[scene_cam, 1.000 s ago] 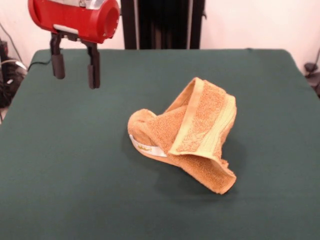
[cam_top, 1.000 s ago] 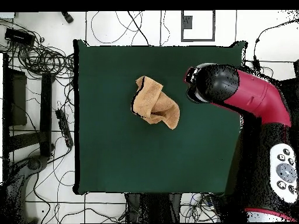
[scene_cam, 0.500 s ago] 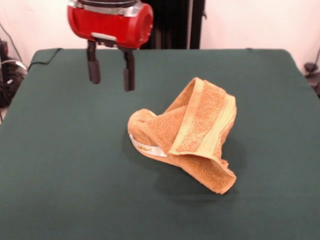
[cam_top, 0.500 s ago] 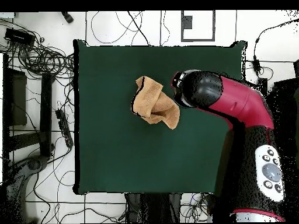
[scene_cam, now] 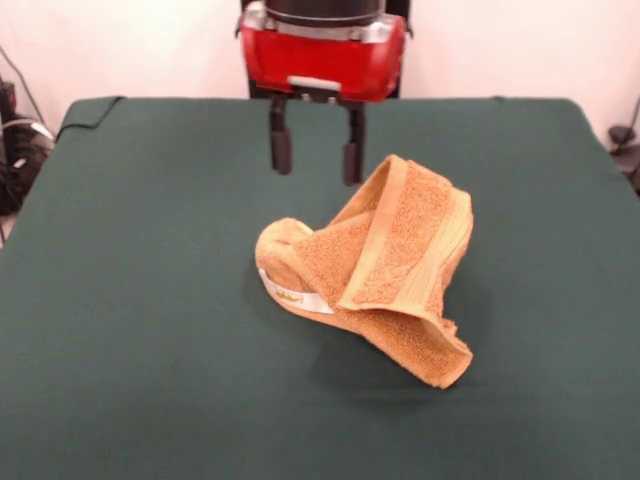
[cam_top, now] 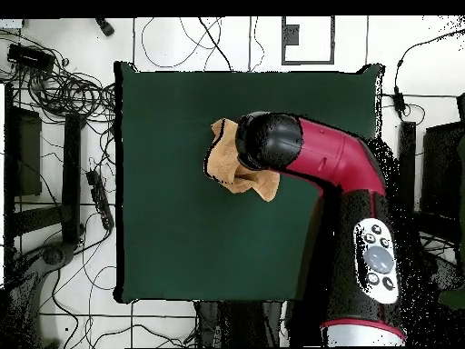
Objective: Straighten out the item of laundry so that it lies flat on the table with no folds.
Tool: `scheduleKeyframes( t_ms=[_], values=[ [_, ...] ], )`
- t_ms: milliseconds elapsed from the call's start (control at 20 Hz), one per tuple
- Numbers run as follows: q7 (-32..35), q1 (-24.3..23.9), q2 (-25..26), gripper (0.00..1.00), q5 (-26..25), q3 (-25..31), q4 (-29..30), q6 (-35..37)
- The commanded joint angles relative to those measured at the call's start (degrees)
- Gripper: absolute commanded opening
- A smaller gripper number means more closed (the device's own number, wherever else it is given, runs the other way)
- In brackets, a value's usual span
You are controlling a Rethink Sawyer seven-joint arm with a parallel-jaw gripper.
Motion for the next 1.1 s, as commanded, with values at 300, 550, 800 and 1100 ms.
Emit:
scheduleKeyframes(
  t_ms=[300, 550, 800, 1100],
  values=[
    [12.10, 1.99, 9.59, 1.00, 1.34, 1.96, -1.83, -5.27],
    [11.44, 1.24, 15.06, 1.00, 0.44, 1.43, -6.37, -11.31],
    [10.80, 0.99, 14.70, 1.00, 1.26, 1.64, -5.01, -12.33],
    [12.27, 2.19, 14.16, 1.00, 2.46, 0.47, -4.26, -11.59]
  ],
)
